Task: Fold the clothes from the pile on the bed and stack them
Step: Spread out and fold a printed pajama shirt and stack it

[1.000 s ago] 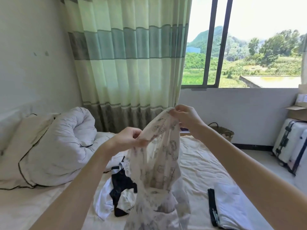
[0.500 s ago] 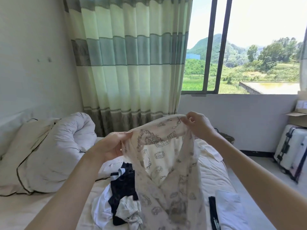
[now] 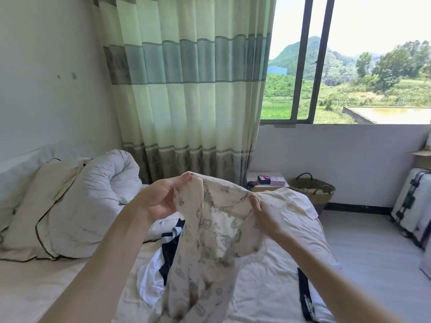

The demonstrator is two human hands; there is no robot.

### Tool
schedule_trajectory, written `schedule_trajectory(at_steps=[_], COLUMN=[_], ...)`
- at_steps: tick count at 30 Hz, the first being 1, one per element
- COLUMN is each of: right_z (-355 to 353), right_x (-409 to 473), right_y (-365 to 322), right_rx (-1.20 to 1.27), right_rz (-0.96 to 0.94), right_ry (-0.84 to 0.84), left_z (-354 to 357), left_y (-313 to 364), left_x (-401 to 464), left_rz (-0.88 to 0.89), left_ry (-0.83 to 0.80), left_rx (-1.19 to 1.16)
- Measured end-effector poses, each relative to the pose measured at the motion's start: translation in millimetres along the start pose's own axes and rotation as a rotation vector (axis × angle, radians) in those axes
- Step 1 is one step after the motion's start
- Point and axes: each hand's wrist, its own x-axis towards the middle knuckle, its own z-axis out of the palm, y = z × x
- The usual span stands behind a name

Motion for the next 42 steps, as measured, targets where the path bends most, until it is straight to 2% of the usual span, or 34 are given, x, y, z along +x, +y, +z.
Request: schedule_trajectory(at_steps=[2,3,6,8,10,16,18,20,22,25,27,29,31,34,36,37,39,40,42], right_z=[8.3,10.9,8.1,-0.4,-6.7,-23.2,-29.1,-30.3,-26.5,-17.9,-16.4,-17.5,-19.4,-26.3,-40.9,-49.6,-66.6,-70.7,-68.4], right_x=[-6.8,-9.7,-11.8,-10.7,-4.9,-0.4,-6.0,-16.1,-25.4,-30.2,-27.8,-24.1,-20.6,-11.1,-3.1,-0.9,-0.1,-0.8,-2.1], right_y=[-4.9,-7.0,-8.4,-4.1,2.5,1.7,-2.1,-7.9,-12.6,-10.2,-5.5,-4.7,-9.1,-27.5,-47.6,-56.4,-69.3,-72.2,-72.5], right_rx=[0.101,0.240,0.778,0.853,0.844,0.956,0.782,0.355,0.008,-0.157,-0.238,-0.212,-0.230,-0.368,-0.451,-0.397,-0.114,-0.046,-0.096], right_rz=[0.028,0.086,0.302,0.338,0.321,0.186,0.129,-0.055,-0.212,-0.347,-0.395,-0.401,-0.415,-0.455,-0.487,-0.509,-0.548,-0.566,-0.508], right_ry=[-0.066,-0.118,-0.461,-0.640,-0.739,-0.866,-0.847,-0.765,-0.630,-0.463,-0.345,-0.284,-0.276,-0.291,-0.149,-0.024,0.171,0.185,0.049], left_z=[-7.2,-12.9,-30.8,-50.0,-69.2,-102.3,-107.4,-109.7,-110.3,-105.9,-95.8,-85.1,-74.6,-58.1,-50.1,-46.0,-35.9,-31.4,-27.7], left_y=[-2.6,-4.2,-3.2,-1.5,-4.5,-25.4,-30.8,-35.8,-40.9,-50.3,-58.3,-67.2,-72.8,-59.1,-33.5,-20.1,-0.3,3.0,-1.9], left_x=[-3.6,-5.4,-18.9,-26.7,-32.9,-43.8,-45.1,-45.6,-45.4,-46.2,-48.2,-45.8,-41.1,-35.8,-34.1,-34.5,-33.4,-31.8,-26.4], left_rz=[-0.021,-0.032,-0.034,-0.045,-0.101,-0.247,-0.317,-0.329,-0.261,-0.165,-0.112,-0.017,0.170,0.379,0.575,0.693,0.853,0.839,0.634], left_ry=[0.035,0.054,0.111,0.142,0.164,0.169,0.162,0.125,0.076,-0.041,-0.045,0.039,0.217,0.390,0.474,0.529,0.582,0.562,0.474], left_rx=[-0.046,-0.070,-0.109,-0.142,-0.135,-0.021,0.090,0.228,0.292,0.424,0.709,1.020,1.326,1.622,1.664,1.602,1.333,1.206,1.118])
